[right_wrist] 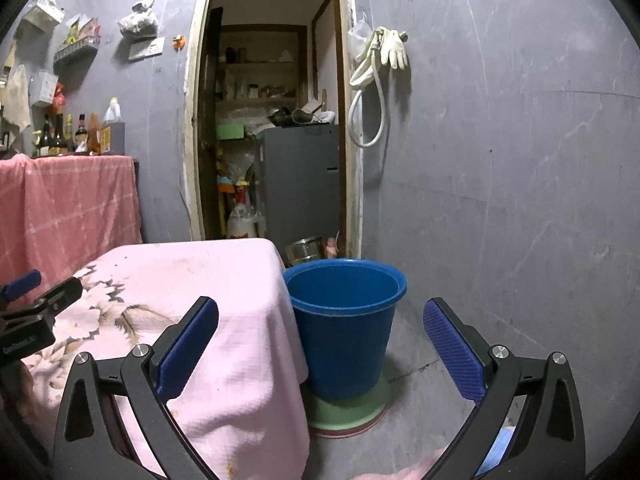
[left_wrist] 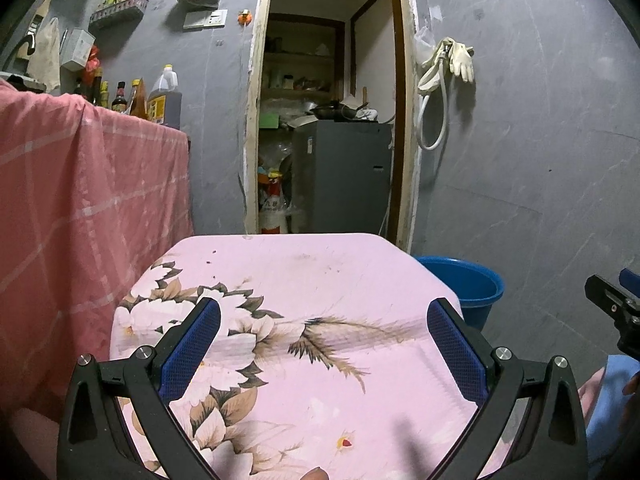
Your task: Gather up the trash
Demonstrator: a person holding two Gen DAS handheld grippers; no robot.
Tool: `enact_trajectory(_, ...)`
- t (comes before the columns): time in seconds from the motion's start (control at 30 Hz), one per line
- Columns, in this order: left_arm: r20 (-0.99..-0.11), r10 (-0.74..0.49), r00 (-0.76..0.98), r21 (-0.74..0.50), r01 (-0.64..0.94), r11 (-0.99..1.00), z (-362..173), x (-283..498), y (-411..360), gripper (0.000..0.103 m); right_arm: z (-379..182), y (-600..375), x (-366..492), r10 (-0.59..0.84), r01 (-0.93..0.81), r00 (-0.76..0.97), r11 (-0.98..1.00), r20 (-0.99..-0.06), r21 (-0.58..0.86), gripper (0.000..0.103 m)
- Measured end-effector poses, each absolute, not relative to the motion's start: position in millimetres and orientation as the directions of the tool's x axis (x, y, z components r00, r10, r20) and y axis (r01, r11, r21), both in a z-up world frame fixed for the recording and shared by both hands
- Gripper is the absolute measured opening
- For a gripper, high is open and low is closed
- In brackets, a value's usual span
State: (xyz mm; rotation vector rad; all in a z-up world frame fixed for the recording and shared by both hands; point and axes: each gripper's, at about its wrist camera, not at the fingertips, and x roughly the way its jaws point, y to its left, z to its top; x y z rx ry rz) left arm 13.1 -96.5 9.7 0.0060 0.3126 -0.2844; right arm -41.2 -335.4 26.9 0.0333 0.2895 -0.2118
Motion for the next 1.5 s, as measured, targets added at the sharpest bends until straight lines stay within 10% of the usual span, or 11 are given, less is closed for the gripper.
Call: enact_trajectory(1.5,-0.31,-0.266,0.913,-0.038,0.268,0.963,8.3,10.2,-94.7,0.101,25.0,-333.5,-40.4,-0.203,0.212,0.935,0.977,-0.291,0.0,0.103)
